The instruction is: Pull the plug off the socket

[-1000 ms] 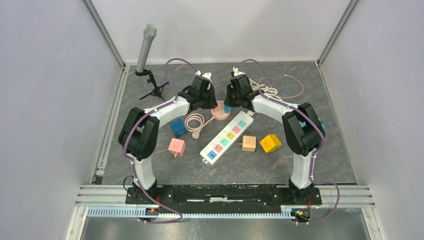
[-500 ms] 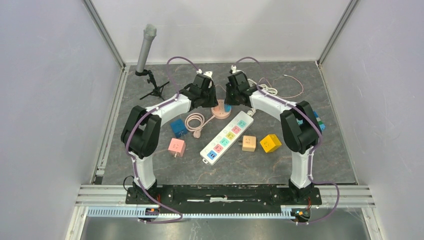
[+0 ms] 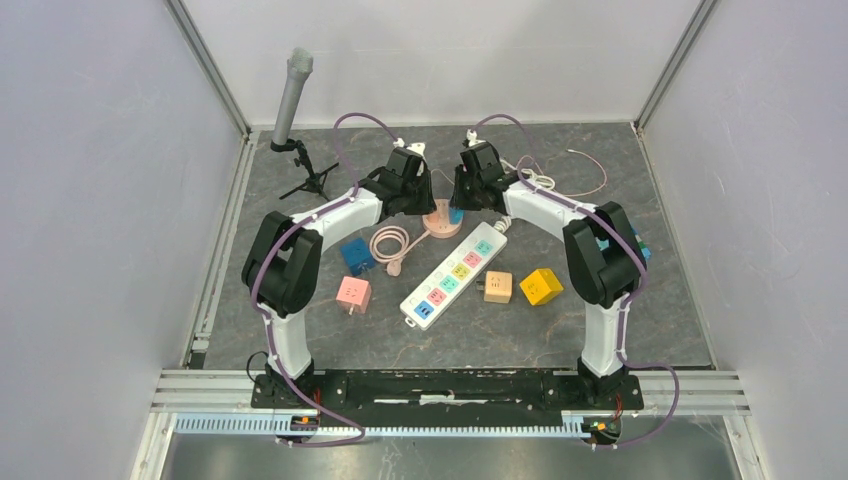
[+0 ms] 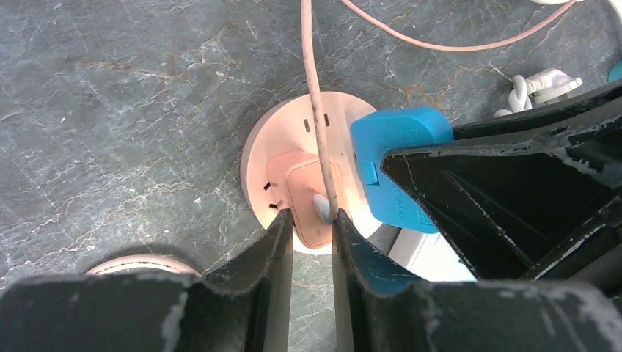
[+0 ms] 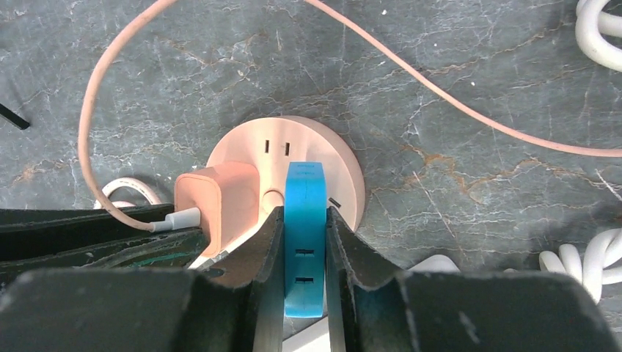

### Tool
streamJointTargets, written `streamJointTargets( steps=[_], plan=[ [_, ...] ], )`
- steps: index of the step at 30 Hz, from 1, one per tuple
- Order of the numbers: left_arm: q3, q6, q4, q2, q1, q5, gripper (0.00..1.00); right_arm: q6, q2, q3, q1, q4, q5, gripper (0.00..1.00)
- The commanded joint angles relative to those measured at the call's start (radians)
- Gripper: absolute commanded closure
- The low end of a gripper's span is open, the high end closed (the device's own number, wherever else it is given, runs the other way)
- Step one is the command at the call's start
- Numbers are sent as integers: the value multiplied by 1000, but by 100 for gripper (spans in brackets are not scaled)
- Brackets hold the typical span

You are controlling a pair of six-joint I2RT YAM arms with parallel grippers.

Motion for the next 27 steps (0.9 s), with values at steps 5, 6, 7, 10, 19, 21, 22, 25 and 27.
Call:
streamJointTargets(
  steps=[5, 6, 7, 10, 19, 21, 22, 25, 27],
  plan=[
    [-73, 86, -230, 127, 4, -85, 85, -42, 5, 80, 73, -89, 21, 100],
    [-73, 86, -230, 129, 5, -86, 85, -51, -1, 82, 69, -92, 45, 100],
    [-73, 87, -233, 131, 5, -87, 85, -56, -17, 85, 64, -97, 74, 100],
    [-62, 90, -259, 134, 5, -97, 86, -37, -56, 58, 17, -73, 69, 100],
    [-54, 93, -264, 150, 6, -90, 87, -80, -66, 26, 85, -37, 195, 100],
    [-49, 95, -272, 151, 6, -92, 87, -95, -52, 43, 108, -61, 215, 100],
    [-51, 96, -274, 149, 6, -93, 87, -94, -51, 48, 106, -66, 213, 100],
    [-53, 97, -276, 151, 6, -98, 87, -97, -72, 72, 89, -73, 213, 100],
    [-51, 96, -280, 157, 7, -96, 87, -56, -91, 84, 49, -72, 169, 100]
  ],
)
